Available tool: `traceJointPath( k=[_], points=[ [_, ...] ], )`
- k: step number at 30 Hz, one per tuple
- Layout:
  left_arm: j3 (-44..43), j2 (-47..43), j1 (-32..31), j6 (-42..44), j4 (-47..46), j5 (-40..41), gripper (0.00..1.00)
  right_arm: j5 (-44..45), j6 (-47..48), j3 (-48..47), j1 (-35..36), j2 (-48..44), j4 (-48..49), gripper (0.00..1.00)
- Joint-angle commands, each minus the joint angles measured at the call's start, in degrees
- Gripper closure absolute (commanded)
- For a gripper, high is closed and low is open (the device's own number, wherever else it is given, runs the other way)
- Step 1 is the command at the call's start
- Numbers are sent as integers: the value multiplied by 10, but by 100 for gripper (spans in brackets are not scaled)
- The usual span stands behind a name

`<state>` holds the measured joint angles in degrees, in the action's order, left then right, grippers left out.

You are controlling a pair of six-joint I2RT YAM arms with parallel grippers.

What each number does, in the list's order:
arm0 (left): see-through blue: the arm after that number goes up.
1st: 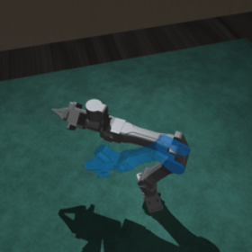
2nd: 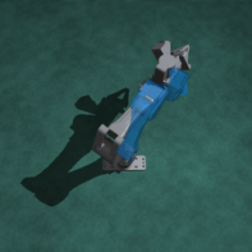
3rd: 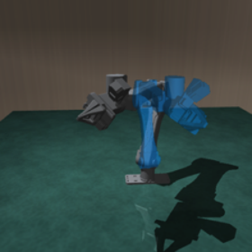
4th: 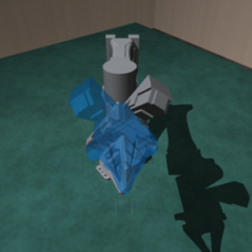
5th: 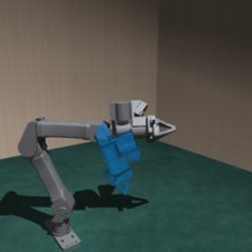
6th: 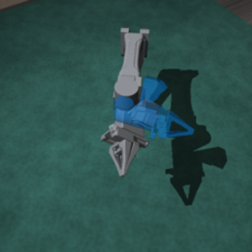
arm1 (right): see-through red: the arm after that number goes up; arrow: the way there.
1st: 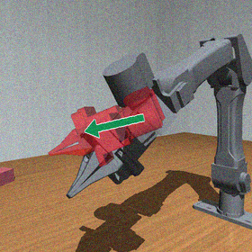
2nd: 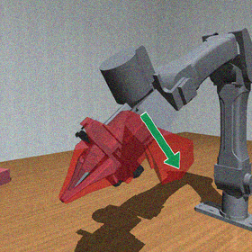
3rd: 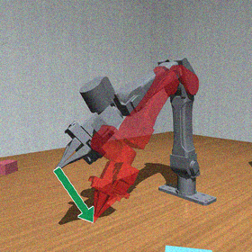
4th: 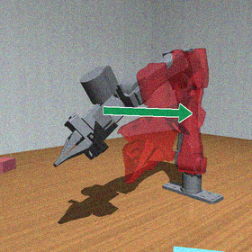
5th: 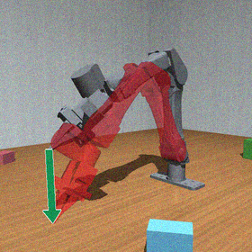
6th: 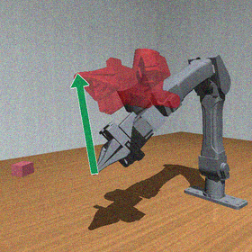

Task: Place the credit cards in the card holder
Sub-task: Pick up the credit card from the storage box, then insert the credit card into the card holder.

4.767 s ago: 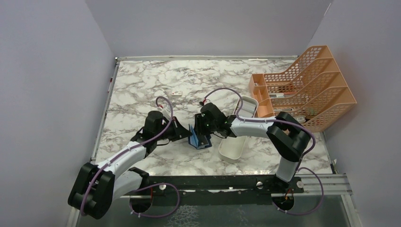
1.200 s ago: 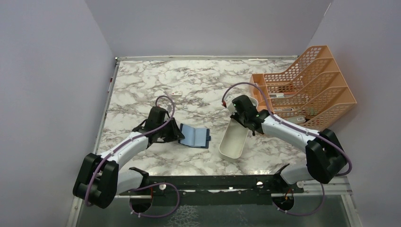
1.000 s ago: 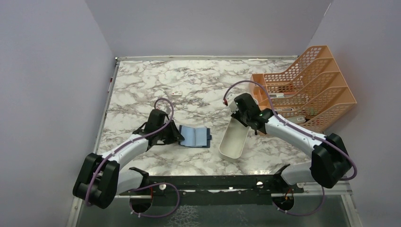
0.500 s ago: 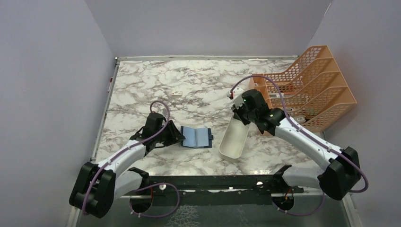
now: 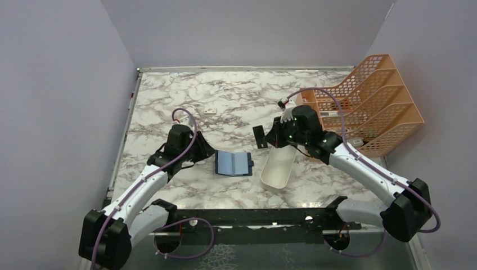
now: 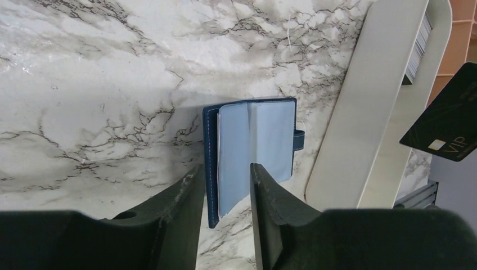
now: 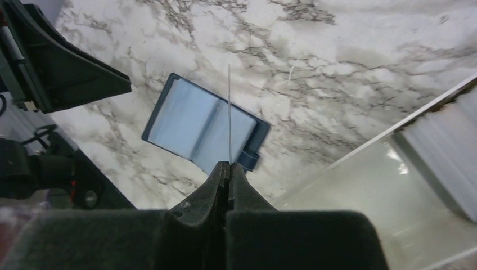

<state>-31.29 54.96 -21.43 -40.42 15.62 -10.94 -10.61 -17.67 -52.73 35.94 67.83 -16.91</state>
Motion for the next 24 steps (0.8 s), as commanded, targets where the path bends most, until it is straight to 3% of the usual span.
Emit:
traceJointPath(
  k=[1,6,16,24],
  points=[
    [-18,-4,2,26,2,-39,67,-75,-154,62,3,5,137,99],
    [4,34,1,15,-38,-82,89,-87,-235,115,17,42,240,99],
    [51,82,1,2,-82,-69,91,-83,-279,124,67,158,313,99],
    [84,81,0,-2,-85,-9,92,-79,-299,124,81,216,353,99]
  ],
)
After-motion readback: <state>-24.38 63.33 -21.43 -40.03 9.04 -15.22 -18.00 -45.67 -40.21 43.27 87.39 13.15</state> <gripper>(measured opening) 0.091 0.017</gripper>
